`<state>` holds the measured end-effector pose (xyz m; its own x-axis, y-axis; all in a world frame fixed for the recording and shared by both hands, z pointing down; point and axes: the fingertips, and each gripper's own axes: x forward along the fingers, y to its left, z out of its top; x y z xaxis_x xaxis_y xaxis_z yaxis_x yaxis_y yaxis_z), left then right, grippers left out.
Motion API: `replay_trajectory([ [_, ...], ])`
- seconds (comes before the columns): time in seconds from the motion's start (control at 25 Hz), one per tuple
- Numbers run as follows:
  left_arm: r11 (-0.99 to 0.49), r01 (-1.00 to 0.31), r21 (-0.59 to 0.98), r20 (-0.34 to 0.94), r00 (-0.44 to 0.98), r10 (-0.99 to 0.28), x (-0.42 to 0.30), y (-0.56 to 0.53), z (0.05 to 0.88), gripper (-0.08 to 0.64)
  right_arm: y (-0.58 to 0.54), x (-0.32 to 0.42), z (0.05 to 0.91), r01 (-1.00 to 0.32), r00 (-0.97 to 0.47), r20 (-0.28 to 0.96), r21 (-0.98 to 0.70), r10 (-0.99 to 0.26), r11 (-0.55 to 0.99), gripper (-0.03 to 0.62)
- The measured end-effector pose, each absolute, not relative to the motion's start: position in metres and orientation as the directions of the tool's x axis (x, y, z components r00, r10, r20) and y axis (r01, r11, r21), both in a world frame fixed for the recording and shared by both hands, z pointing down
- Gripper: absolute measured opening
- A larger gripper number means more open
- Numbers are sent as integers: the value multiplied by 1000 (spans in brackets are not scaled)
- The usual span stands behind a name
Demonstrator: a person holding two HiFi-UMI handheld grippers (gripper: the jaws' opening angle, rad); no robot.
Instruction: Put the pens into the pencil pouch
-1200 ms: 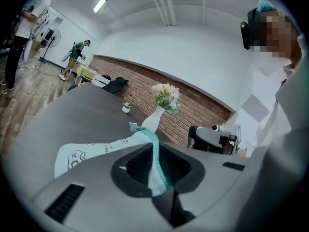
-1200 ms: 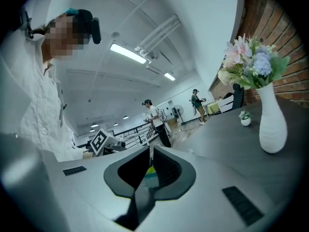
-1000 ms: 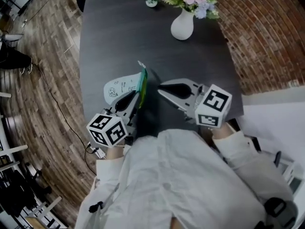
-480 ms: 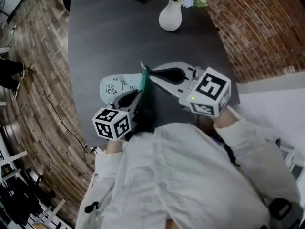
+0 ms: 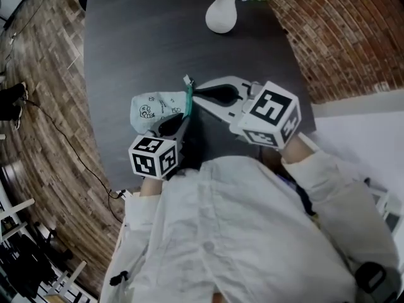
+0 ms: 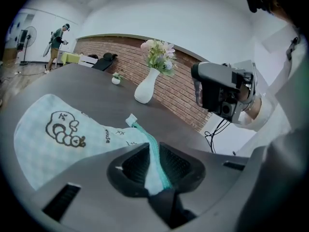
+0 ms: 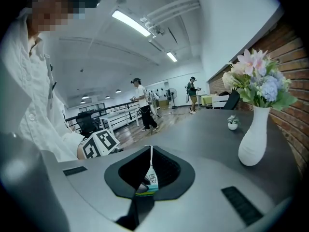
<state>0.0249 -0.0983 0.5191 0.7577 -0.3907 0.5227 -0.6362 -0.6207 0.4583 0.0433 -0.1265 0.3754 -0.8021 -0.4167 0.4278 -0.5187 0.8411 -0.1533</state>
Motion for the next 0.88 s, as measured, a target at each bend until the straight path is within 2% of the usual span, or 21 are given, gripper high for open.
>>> replay_trajectory([
  [0.24, -613, -660, 433, 498, 743, -448, 17, -104, 496, 135, -128, 36, 380, -537, -789, 438, -153, -430, 829, 17],
  [0.68, -636, -663, 395, 304, 748, -590, -8, -122, 404, 130, -127, 31, 370, -566, -789, 387, -157, -477, 809, 17],
  [0.76, -629, -676, 383, 292, 735, -612, -13, -122, 395, 119, -128, 30, 367, -582, -788, 363, -171, -498, 795, 17],
  [0.88, -617, -694, 371, 287, 718, -634, -18, -121, 391, 59, -128, 25, 365, -595, -787, 338, -196, -516, 779, 17],
])
